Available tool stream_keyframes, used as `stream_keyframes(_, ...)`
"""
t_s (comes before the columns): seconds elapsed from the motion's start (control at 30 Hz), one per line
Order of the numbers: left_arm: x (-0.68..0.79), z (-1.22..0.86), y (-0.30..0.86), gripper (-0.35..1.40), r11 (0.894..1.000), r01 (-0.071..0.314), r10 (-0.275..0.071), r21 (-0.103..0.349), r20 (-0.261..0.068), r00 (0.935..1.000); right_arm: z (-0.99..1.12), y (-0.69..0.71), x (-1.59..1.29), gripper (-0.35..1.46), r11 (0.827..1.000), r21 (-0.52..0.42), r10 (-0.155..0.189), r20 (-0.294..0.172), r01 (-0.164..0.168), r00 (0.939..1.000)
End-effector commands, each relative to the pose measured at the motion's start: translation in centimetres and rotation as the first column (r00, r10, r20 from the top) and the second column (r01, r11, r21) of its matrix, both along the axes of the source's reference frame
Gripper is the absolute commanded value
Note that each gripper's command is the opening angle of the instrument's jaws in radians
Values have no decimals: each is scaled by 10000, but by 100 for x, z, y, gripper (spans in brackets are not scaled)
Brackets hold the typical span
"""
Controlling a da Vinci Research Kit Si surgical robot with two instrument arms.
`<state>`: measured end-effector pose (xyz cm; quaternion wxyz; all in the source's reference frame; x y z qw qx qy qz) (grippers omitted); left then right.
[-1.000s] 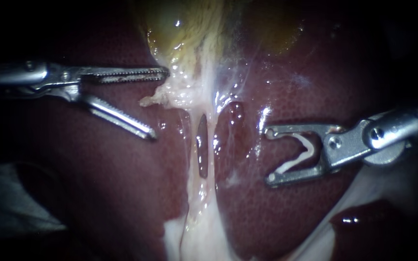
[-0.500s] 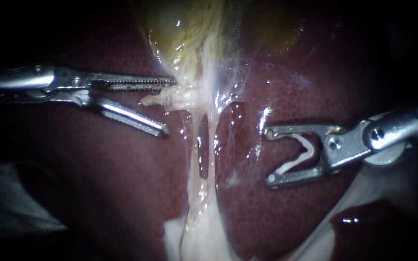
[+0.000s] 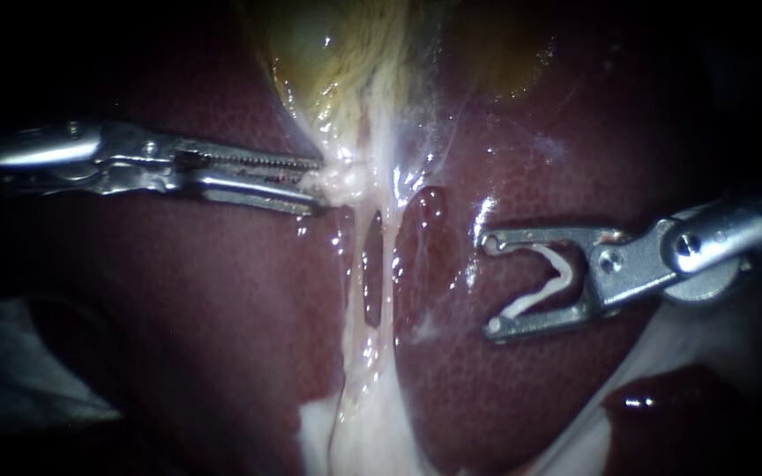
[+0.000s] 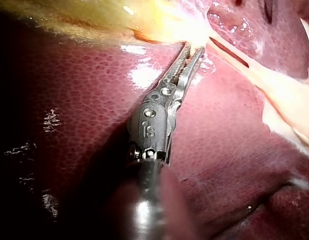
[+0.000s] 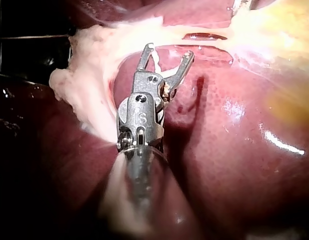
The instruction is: Grabbing gallbladder
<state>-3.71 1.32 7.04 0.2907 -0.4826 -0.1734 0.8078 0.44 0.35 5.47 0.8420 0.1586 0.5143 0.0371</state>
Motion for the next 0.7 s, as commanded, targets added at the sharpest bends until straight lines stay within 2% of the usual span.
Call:
stream_keyframes(0.03, 0, -2, 0, -20, 10000, 7, -7, 35, 19, 10000, 0, 0, 0, 49, 10000, 1, 3, 3, -3, 10000)
stream_keyframes(0.13, 0, -5, 0, -35, 10000, 16, -16, 45, 16, 10000, 0, 0, 0, 49, 10000, 1, 5, 4, -5, 10000)
stream_keyframes(0.4, -2, -18, -8, -35, 9999, 51, -51, 138, -48, 10000, 0, 0, 0, 49, 10000, 1, 6, 5, -6, 10000)
stream_keyframes(0.57, -3, -39, -11, -35, 9995, -126, 124, 304, 82, 9999, 1, 0, 0, 49, 10000, 1, 8, 6, -8, 10000)
stream_keyframes(0.7, 6, -59, -10, -35, 9990, -190, 184, 401, 152, 9997, 1, 0, 0, 49, 10000, 1, 8, 7, -8, 10000)
